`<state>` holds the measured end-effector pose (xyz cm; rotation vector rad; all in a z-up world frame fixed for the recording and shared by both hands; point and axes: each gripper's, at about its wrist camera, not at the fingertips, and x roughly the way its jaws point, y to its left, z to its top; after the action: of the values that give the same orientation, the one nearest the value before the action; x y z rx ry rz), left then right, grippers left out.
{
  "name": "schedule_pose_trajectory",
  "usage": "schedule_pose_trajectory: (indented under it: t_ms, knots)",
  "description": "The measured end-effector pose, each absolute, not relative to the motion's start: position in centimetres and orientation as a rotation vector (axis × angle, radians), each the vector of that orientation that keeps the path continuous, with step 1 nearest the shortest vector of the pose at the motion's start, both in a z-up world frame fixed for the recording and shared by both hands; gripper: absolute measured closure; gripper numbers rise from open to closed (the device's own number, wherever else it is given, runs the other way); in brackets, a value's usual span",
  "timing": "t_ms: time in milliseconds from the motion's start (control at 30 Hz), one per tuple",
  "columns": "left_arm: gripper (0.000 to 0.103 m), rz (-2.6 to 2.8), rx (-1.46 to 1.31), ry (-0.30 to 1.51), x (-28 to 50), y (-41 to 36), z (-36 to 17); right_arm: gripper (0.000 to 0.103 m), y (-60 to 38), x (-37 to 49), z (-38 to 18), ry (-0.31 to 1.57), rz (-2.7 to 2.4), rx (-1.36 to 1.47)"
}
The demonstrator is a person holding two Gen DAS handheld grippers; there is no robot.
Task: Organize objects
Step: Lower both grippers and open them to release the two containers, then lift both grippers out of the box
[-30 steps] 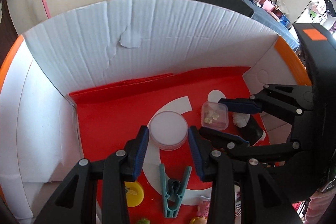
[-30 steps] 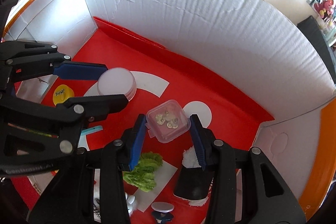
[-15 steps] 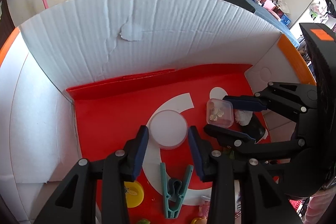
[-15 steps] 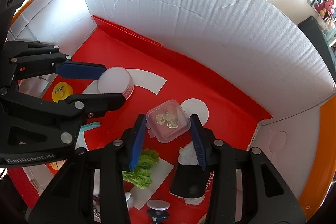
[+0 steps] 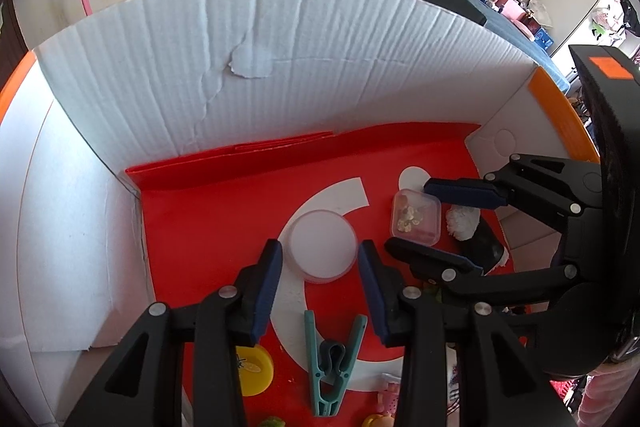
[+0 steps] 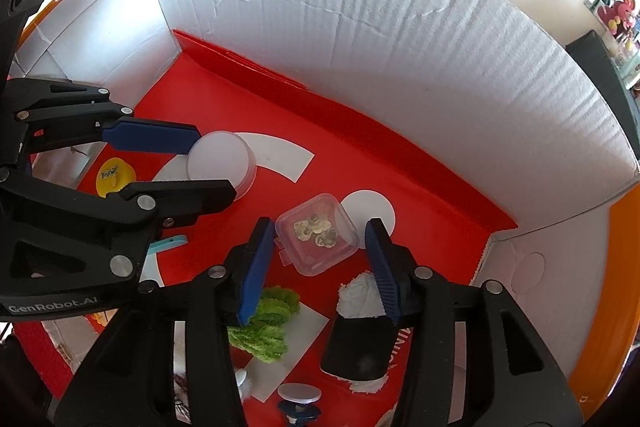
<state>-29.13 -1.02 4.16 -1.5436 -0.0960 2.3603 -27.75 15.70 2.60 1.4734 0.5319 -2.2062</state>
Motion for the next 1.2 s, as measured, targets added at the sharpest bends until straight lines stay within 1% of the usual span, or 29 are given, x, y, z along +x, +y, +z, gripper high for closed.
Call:
schedule_pose_trajectory:
  t_ms: [300,333,467,733,1200]
  knots:
    - [0.062,2.35,-1.544,-0.12,-29.4,-0.3,4.3,0.056,13.3,-27.8,2.8,0.542,-2.216,1.464]
    - [0.062,2.349,-1.543,-0.119,-29.3,-0.3,4.3,0.056,12.9,-27.5,1.3,0.545,-2.215,1.465]
    - [0.06,2.349,-1.539,-0.123,-29.4,-0.1,4.6,0.056,12.9,-27.1,1.2,0.541,-2.216,1.466]
    - [0.06,2.35,-1.53,-0.124,-29.4,-0.1,5.0,0.056,12.9,-26.4,1.2,0.529,-2.225,1.462]
    - [0.06,2.368,-1.46,-0.16,-28.2,-1.2,7.8,0.056,13.3,-23.3,3.2,0.482,-2.282,1.395]
